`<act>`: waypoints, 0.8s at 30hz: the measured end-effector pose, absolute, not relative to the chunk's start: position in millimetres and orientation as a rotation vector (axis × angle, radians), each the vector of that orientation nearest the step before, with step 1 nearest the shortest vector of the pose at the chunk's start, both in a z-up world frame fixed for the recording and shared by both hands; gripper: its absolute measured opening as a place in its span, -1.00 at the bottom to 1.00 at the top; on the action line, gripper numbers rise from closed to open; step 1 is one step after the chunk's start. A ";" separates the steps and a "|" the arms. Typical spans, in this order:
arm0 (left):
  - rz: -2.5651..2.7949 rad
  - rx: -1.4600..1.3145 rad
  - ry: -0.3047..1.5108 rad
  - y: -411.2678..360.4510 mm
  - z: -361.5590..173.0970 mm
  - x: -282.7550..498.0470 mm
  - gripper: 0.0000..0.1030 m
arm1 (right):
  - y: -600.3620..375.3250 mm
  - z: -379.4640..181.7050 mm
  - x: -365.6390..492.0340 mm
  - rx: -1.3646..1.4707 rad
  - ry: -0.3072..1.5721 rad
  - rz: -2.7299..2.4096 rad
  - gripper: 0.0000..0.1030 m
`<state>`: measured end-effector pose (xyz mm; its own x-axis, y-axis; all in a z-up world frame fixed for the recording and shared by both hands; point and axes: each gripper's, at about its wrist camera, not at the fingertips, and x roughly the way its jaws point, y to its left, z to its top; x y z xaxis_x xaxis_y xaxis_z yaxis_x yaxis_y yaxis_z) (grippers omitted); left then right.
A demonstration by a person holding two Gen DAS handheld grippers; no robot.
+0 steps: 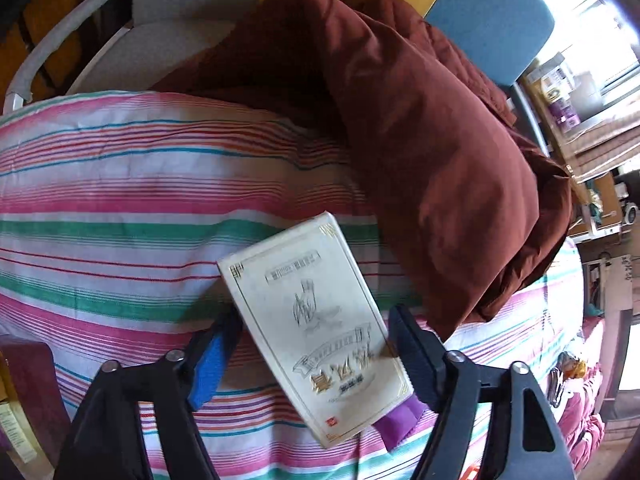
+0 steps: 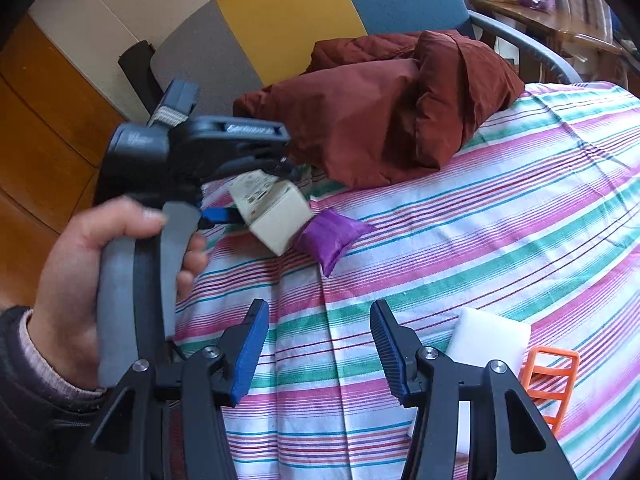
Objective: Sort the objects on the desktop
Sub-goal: 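Grasp the beige printed tea box with the left tool, then grasp the purple sachet with the right tool while the left tool holds the tea box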
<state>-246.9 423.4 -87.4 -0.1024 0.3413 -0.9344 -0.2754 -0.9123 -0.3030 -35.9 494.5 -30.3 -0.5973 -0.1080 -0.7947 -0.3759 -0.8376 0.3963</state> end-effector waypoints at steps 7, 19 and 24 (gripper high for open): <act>1.998 -1.633 -0.024 388.7 -78.3 -215.4 0.06 | 496.4 -38.9 -39.6 -1.346 0.769 2.510 0.04; 1.988 -1.522 0.100 323.5 -75.7 -144.4 0.03 | 480.7 -43.2 -52.3 -1.363 0.560 2.559 0.04; 1.986 -1.515 0.087 317.7 -74.3 -137.0 0.03 | 479.8 -37.3 -84.2 -1.382 0.388 2.635 0.04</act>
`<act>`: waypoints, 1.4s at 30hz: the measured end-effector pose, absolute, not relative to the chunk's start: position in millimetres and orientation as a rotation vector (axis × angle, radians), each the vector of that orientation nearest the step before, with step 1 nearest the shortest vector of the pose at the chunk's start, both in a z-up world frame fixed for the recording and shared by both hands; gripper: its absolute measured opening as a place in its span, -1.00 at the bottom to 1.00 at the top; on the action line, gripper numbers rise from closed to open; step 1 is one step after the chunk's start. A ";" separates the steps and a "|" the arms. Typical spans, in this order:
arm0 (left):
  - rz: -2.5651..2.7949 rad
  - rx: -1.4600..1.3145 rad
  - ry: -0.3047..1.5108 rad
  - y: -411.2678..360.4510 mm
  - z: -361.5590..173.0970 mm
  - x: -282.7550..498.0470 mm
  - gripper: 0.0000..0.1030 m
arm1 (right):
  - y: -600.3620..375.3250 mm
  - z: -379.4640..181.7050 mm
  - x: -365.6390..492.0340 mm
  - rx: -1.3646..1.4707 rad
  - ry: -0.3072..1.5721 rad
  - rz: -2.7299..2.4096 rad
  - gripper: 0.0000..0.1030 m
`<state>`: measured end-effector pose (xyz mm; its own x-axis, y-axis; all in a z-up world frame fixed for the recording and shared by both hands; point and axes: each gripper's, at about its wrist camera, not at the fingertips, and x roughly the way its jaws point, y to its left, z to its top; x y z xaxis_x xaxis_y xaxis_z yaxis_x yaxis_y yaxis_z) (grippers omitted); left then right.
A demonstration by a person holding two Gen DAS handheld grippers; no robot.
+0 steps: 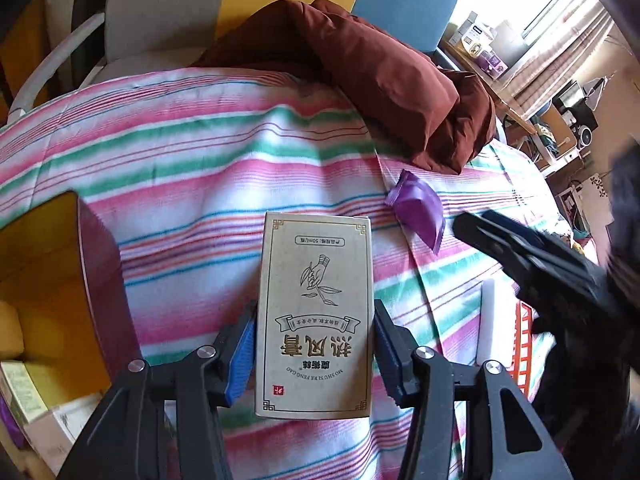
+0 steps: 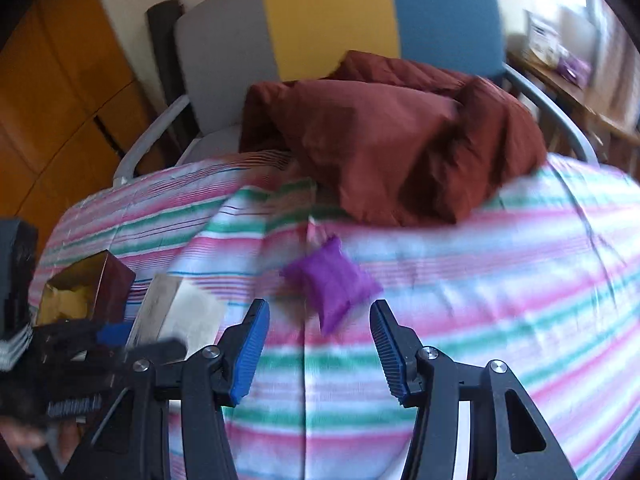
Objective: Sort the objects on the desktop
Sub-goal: 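Grasp the purple sachet with the right tool while the left tool holds the tea box, then carry tea box and purple sachet over the gold tray and open both tools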
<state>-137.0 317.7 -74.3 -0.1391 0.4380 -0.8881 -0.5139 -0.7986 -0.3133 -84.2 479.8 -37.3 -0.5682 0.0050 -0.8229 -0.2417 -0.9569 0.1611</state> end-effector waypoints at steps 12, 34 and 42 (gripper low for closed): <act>2.005 -1.510 0.064 304.4 -77.4 -125.5 0.09 | 481.2 -77.3 -139.2 -1.582 0.161 2.574 0.12; 2.015 -1.360 0.057 281.4 -49.3 -78.1 0.02 | 457.1 -57.0 -87.1 -1.475 0.223 2.615 -0.11; 2.073 -1.265 -0.020 243.4 -16.4 -60.7 0.02 | 426.0 -28.4 -66.6 -1.363 0.306 2.728 -0.11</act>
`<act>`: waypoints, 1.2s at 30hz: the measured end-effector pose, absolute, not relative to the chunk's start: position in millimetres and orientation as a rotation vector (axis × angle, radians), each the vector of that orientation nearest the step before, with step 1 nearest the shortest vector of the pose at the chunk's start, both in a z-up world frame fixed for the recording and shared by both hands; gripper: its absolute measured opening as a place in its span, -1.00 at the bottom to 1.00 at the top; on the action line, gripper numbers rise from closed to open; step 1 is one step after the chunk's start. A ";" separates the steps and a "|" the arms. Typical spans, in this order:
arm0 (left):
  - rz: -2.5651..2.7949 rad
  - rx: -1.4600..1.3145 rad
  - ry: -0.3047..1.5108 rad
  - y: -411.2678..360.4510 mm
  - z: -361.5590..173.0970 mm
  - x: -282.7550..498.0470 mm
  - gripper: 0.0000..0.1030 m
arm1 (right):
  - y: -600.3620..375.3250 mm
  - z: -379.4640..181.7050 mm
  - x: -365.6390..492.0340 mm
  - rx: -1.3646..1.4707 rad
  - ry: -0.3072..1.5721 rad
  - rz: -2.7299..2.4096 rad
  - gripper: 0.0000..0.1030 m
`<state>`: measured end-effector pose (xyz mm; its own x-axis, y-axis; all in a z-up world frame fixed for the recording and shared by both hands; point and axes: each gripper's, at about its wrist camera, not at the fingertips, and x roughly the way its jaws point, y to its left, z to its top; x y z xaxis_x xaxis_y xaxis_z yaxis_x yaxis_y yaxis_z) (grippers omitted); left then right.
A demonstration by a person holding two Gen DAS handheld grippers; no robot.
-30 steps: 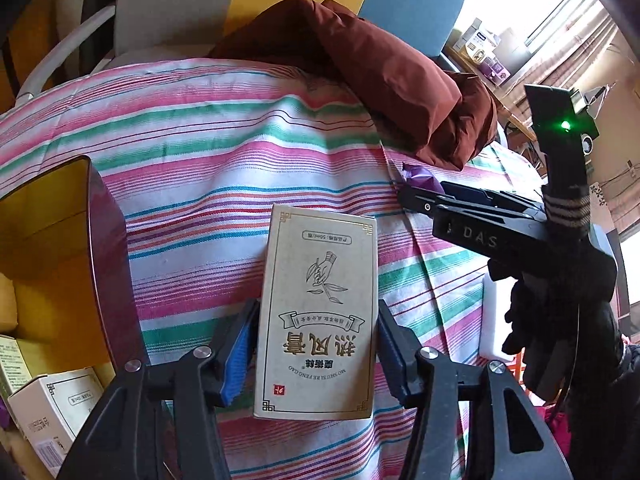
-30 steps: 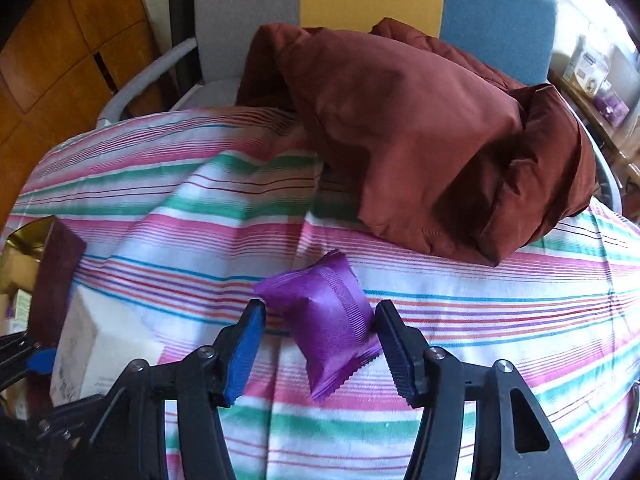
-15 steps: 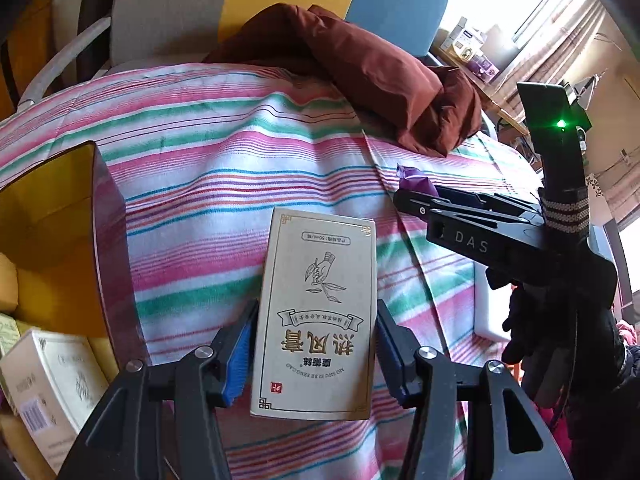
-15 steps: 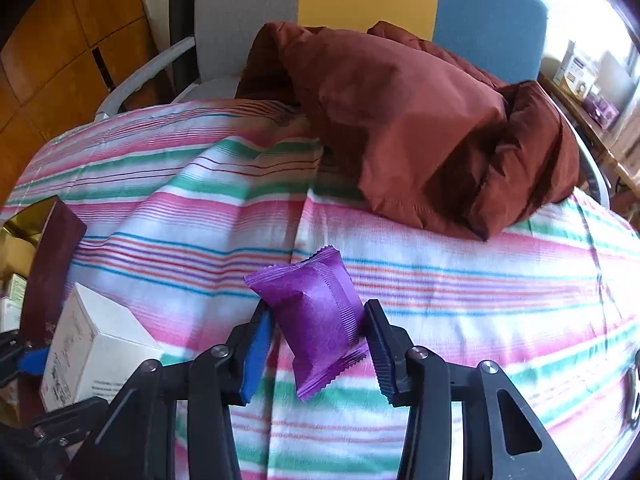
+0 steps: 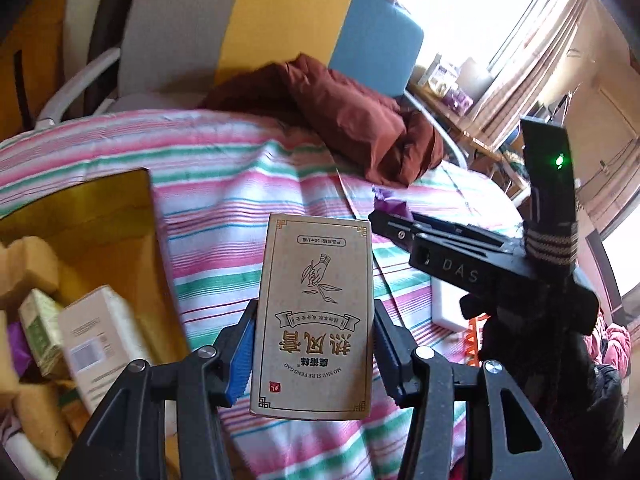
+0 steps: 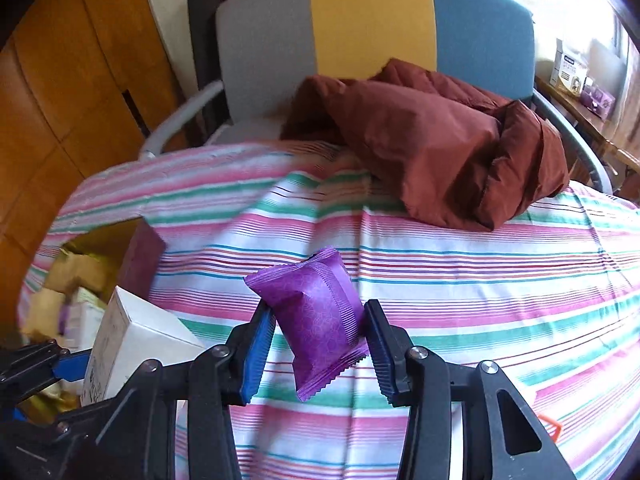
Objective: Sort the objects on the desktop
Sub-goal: 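Carry tea box and purple sachet over the gold tray and open both tools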
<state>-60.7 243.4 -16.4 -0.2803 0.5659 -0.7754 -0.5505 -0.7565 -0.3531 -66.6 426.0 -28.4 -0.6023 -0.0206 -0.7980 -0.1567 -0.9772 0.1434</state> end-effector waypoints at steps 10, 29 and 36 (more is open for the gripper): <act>2.259 -1.180 -0.153 147.0 16.6 -50.1 0.02 | 360.3 -4.6 -54.1 -1.318 0.298 2.908 -0.11; 2.490 -1.281 -0.295 23.2 -18.0 -46.4 0.02 | 219.6 5.9 -21.7 -1.452 0.254 3.334 -0.11; 2.528 -1.295 -0.238 24.9 -26.8 -47.9 0.01 | 188.7 -10.7 -15.2 -1.541 0.081 3.354 -0.11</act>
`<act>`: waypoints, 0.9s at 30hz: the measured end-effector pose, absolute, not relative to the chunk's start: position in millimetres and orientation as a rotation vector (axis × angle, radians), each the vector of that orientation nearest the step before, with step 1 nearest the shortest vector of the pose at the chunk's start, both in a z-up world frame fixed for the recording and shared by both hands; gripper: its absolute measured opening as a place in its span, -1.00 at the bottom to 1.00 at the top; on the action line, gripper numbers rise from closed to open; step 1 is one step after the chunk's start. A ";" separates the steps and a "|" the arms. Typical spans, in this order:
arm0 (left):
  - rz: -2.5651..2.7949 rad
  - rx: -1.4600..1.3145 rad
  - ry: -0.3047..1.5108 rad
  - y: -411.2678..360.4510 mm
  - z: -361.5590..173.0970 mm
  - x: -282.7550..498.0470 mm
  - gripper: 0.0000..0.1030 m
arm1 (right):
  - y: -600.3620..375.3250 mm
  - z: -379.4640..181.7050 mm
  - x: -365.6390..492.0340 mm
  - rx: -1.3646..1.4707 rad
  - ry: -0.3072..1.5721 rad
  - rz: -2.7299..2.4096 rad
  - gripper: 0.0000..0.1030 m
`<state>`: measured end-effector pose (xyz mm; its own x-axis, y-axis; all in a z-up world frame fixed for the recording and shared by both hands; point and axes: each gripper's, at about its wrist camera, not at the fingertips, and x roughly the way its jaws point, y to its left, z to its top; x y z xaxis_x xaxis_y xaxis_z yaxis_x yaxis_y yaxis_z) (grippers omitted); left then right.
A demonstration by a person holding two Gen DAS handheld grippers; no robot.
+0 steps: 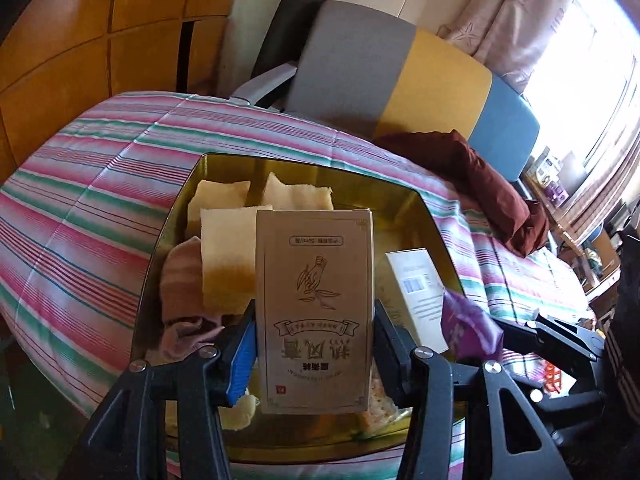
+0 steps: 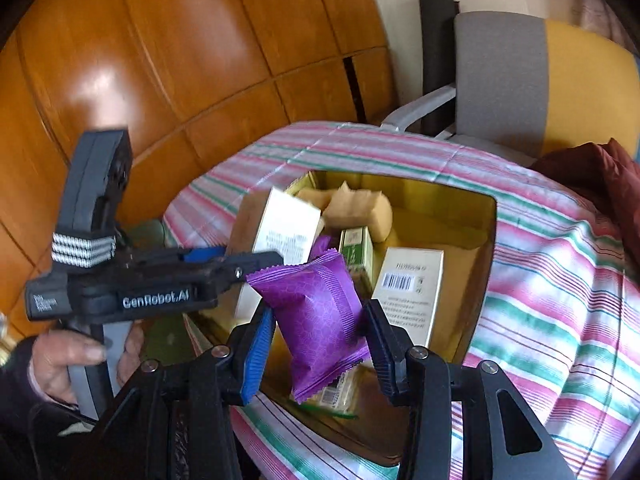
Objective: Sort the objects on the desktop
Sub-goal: 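Carry tea box and purple sachet over the gold tray and open both tools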
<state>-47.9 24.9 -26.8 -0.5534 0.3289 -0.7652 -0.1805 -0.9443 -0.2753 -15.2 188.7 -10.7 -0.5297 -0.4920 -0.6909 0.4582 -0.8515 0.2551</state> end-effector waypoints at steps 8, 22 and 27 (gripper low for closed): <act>2.563 -1.284 -0.145 33.9 -34.9 -51.5 0.01 | 184.4 -28.4 -20.4 1.134 0.008 -2.354 -0.11; 2.617 -1.262 0.015 47.6 -41.6 -54.5 0.01 | 191.8 -41.0 -32.0 1.173 0.041 -2.418 -0.13; 2.620 -1.271 0.039 50.2 -44.5 -56.3 0.01 | 189.4 -43.0 -31.2 1.183 0.051 -2.397 -0.13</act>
<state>-56.3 50.2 -44.5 -0.5978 0.1932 -0.7780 -0.2165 -0.9734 -0.0755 -31.2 189.3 -43.0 -0.5220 -0.3887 -0.7593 0.4206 -0.8917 0.1674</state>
